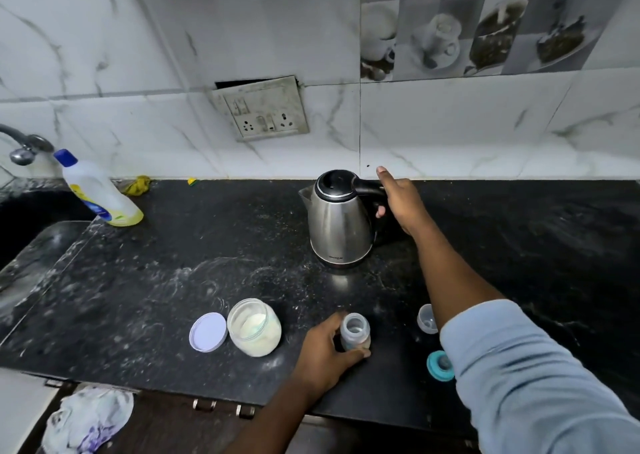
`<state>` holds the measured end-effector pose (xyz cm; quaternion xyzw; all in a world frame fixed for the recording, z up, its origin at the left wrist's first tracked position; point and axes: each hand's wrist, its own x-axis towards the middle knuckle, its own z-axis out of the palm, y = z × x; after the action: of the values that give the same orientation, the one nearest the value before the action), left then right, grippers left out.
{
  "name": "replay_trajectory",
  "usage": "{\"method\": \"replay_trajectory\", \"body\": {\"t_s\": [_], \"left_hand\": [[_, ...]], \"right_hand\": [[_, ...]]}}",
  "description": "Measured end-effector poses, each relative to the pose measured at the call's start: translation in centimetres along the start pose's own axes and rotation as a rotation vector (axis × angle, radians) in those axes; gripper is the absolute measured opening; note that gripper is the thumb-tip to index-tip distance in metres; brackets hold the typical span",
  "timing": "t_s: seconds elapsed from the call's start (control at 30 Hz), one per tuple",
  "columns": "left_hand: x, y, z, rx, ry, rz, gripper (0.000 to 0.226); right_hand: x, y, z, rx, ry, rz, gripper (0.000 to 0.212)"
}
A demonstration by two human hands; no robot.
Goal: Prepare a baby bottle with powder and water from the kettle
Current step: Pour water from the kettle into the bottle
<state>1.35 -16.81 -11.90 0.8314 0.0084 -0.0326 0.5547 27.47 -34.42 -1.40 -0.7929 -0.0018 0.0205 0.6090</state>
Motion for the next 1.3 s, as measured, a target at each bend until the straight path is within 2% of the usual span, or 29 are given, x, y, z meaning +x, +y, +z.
{"method": "replay_trajectory", "body": {"t_s": [0.23,0.4,0.7,0.8,0.93,1.03,1.3], "left_hand": [[-0.2,-0.2,0.4,0.021,0.008,-0.030,0.048],[-0.2,0.1,0.4,0.022,0.008,-0.061,0.046],[-1.1,0.3,0.3,0.009,-0.027,-0.088,0.051],[-0.2,1.4,-0.7,0.003,0.017,-0.075,0.055],[1.2,4.4,-4.1,-0.042,0.184,0.012,0.062],[2.6,7.2,-6.6,-0.086,0.258,0.089,0.059],[6.5,13.7,-10.2,-0.044,0.216,0.217,0.063]], "right_hand": [[0.7,1.1,0.0,0.153,-0.068,0.022,0.066],[1.0,1.0,0.8,0.182,0.033,0.047,0.046],[-0.6,2.3,1.0,0.253,0.164,0.105,0.038],[-0.7,0.5,-0.2,0.305,0.198,0.110,0.035],[-1.5,-3.9,-3.1,0.325,0.222,0.054,0.030],[-2.6,-6.6,-6.7,0.304,0.242,0.000,0.029],[-7.1,-13.1,-14.5,0.175,0.257,-0.173,0.042]]}}
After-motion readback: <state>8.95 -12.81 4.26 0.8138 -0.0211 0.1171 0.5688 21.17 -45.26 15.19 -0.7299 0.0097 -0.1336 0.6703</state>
